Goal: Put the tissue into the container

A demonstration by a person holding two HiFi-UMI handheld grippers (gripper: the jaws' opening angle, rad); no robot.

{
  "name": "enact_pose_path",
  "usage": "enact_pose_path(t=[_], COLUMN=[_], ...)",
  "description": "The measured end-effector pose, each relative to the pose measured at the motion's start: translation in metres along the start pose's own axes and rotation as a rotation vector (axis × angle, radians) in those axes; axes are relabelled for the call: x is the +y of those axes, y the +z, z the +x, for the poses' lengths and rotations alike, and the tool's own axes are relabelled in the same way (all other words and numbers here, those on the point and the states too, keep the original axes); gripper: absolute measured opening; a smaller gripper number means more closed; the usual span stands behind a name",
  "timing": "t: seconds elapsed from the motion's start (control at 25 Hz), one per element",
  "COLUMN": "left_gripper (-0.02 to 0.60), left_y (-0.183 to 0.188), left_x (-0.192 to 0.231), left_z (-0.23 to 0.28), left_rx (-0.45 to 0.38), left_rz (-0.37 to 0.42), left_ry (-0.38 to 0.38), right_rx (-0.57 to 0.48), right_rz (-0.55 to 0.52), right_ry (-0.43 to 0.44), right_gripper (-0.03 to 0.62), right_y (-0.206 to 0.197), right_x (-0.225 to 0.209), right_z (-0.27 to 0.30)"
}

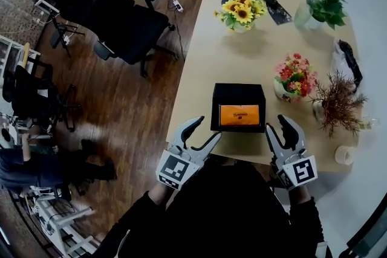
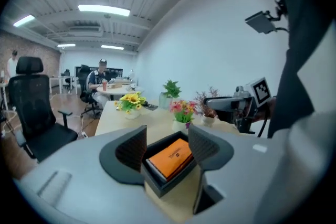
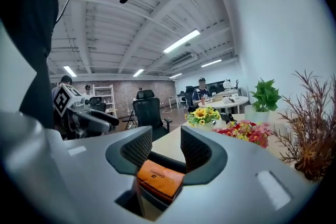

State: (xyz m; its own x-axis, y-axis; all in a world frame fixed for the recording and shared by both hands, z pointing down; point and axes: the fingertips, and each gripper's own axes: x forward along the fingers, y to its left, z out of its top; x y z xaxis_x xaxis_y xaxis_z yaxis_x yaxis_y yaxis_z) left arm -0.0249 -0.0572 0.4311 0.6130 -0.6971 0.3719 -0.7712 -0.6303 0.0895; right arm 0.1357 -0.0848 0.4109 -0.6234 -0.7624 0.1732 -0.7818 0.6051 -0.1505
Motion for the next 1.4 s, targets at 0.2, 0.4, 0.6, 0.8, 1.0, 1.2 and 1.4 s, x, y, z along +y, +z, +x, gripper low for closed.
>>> enact_pose_path(t=[0.2, 0.4, 0.6, 0.8, 1.0, 1.2, 1.4], left_gripper=[0.235, 0.235, 0.235, 0.235, 0.235, 0.235, 0.235], left_y=[0.034, 0.033, 0.027, 0.023, 0.022, 0.021, 0.018], left_x=[-0.037, -0.037, -0.033, -0.033, -0.033, -0.032, -0.030], left_z=[-0.002, -0.003, -0.003, -0.001, 0.001, 0.001, 0.000], left_rx=[-0.100, -0.116, -0.099, -0.091, -0.084, -0.084, -0.069], left_rz=[0.127, 0.054, 0.042, 0.029, 0.031, 0.028, 0.029], left_ry=[-0.058, -0.047, -0.041, -0.045, -0.052, -0.060, -0.063], right_rx=[-0.015, -0.033, -0.038, -0.036, -0.029, -0.028, -0.029], right_rz=[-0.026, -0.044, -0.063, -0.072, -0.076, -0.079, -0.083], right_ry=[0.051, 0.069, 0.067, 0.071, 0.071, 0.068, 0.070], right_gripper=[0.169, 0.169, 0.166, 0.166, 0.163, 0.160, 0.158], right_y=[0.004, 0.011, 0.016, 0.018, 0.016, 0.016, 0.017], right_x=[0.010, 0.014, 0.014, 0.018, 0.020, 0.021, 0.023], right_z=[-0.006, -0.008, -0.012, -0.012, -0.012, -0.010, -0.008])
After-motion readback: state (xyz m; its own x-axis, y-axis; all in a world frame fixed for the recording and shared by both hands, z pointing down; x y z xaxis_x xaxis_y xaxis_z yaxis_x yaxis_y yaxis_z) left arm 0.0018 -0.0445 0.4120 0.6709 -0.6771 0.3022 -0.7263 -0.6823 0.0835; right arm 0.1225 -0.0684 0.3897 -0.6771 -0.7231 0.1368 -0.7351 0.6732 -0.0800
